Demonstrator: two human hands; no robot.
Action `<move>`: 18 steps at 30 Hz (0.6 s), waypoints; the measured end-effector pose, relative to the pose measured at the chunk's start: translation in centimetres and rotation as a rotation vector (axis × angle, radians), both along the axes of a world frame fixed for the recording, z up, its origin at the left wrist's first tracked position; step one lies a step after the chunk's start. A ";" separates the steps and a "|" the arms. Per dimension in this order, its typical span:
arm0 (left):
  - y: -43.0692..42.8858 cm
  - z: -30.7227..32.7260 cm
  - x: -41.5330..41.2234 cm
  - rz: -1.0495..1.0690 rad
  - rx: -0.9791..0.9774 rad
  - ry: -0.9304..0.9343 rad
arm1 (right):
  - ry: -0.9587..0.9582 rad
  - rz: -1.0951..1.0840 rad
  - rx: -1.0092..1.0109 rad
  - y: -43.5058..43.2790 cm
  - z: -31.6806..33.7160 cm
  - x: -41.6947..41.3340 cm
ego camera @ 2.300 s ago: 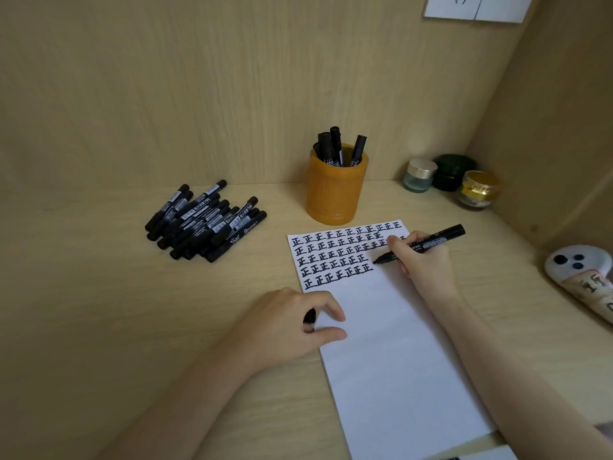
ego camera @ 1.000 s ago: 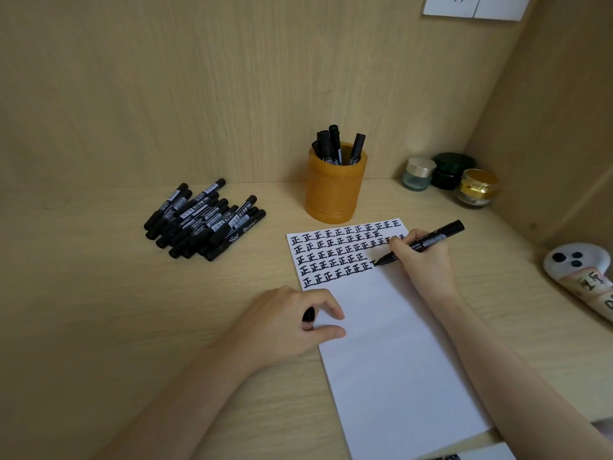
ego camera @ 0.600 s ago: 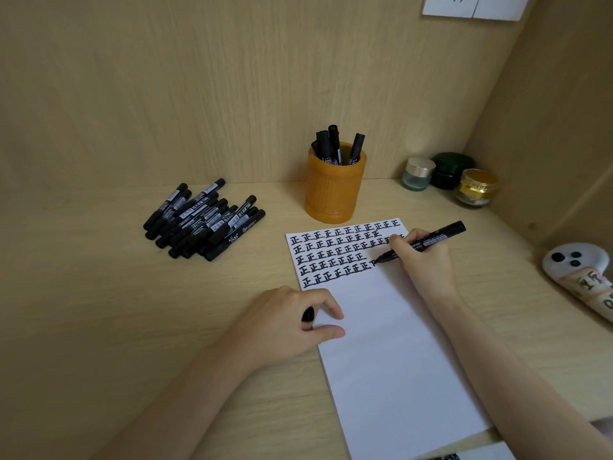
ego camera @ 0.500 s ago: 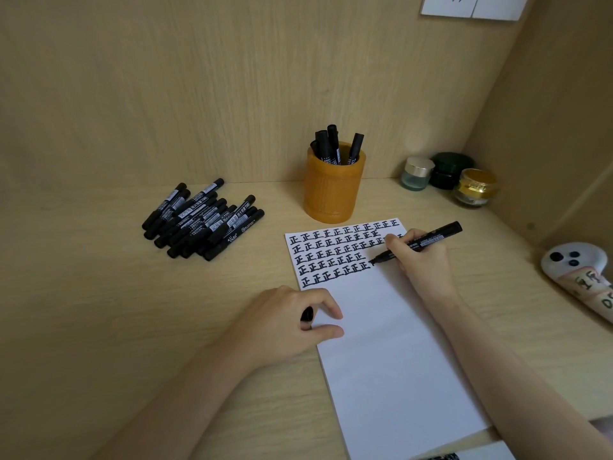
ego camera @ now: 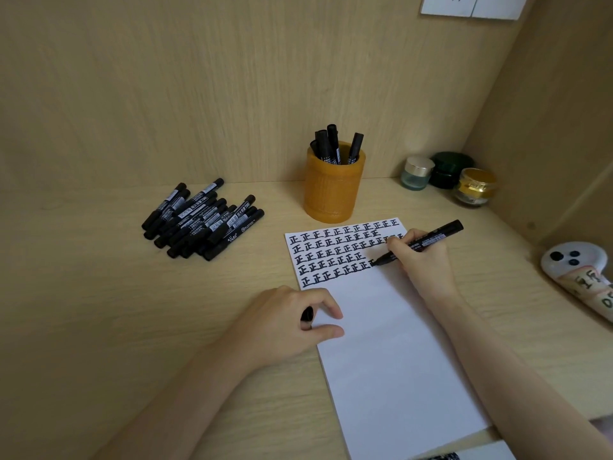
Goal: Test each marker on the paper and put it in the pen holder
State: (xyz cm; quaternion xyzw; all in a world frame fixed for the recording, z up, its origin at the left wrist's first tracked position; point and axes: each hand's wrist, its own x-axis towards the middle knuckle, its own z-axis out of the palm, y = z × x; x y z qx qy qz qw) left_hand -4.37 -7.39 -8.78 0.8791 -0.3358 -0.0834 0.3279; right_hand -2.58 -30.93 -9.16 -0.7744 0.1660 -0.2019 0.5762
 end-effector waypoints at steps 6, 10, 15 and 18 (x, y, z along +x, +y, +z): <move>0.0 -0.1 0.1 0.005 -0.006 -0.002 | -0.004 0.036 -0.036 0.2 0.2 -0.1; 0.0 0.1 0.0 0.000 0.001 0.009 | -0.008 -0.023 -0.039 0.0 0.2 0.0; -0.1 0.3 -0.2 0.003 0.006 0.018 | -0.016 -0.061 -0.036 -0.3 0.0 0.1; -0.1 0.3 -0.2 -0.009 0.011 0.012 | -0.021 -0.056 -0.029 -0.3 -0.1 0.1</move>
